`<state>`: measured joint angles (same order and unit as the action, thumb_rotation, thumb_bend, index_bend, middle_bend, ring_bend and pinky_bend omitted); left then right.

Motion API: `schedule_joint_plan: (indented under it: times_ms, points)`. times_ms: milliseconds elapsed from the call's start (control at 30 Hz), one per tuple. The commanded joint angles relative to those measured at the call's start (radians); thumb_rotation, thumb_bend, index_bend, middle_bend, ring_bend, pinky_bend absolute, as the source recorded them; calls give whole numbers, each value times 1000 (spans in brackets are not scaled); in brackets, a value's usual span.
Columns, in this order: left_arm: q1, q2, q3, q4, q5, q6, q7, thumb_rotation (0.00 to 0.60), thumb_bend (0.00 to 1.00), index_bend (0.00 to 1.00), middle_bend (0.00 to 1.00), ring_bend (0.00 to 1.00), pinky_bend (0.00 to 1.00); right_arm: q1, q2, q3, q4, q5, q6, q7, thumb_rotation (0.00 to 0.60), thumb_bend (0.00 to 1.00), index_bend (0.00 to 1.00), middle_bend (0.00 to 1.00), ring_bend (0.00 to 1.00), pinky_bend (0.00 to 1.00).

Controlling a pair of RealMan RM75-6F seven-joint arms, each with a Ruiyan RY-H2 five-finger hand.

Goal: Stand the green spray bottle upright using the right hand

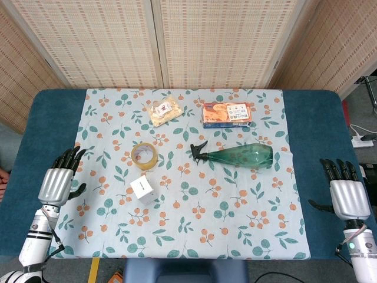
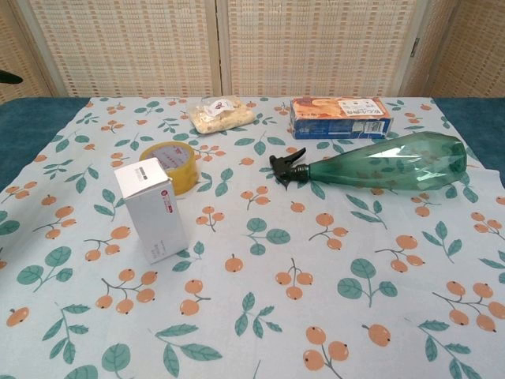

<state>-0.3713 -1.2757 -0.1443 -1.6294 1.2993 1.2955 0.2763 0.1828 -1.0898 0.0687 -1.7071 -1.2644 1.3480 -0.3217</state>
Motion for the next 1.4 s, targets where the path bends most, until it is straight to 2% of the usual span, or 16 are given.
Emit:
schedule_joint_plan:
  times_ms: [33,367,667,767,867,1000,1167,1300,1400]
  points:
    - [2,4,1,0,3,2,-4,600,250,0,0,0,143,0,0,-1,2,-2,-2,3,600,0,3,78,0,0]
    - [-5,3,2,8,0,-18,-25,600,250,0,2,0,140,6,6,2,-1,1,-30,16,600,0,21,78,0,0]
    - [-3,19,3,-7,-6,-25,-41,600,250,0,10,0,141,32,-19,12,-6,-65,-29,27,600,0,86,79,0,0]
    - [1,28,5,-16,-5,-25,-56,600,249,0,11,0,144,85,-25,21,-70,-131,-51,-59,600,0,114,79,0,0]
    - [1,32,3,-19,0,-24,-69,600,249,0,13,0,147,165,-68,66,-117,-154,-87,-209,600,0,186,133,1,14]
    - [1,40,8,-18,1,-35,-85,600,249,0,14,0,148,304,-153,151,-38,-77,-204,-346,600,0,279,209,31,90]
    - [1,45,1,-12,-11,-42,-113,600,250,0,22,0,148,466,-205,233,88,120,-413,-373,600,0,282,217,31,94]
    - [-3,43,-3,-12,-11,-47,-127,600,249,0,31,0,149,585,-258,235,189,238,-516,-471,600,0,273,221,31,94]
    - [-3,43,-3,-11,-8,-47,-139,600,249,0,39,0,153,647,-302,225,250,316,-544,-533,600,0,250,220,30,96]
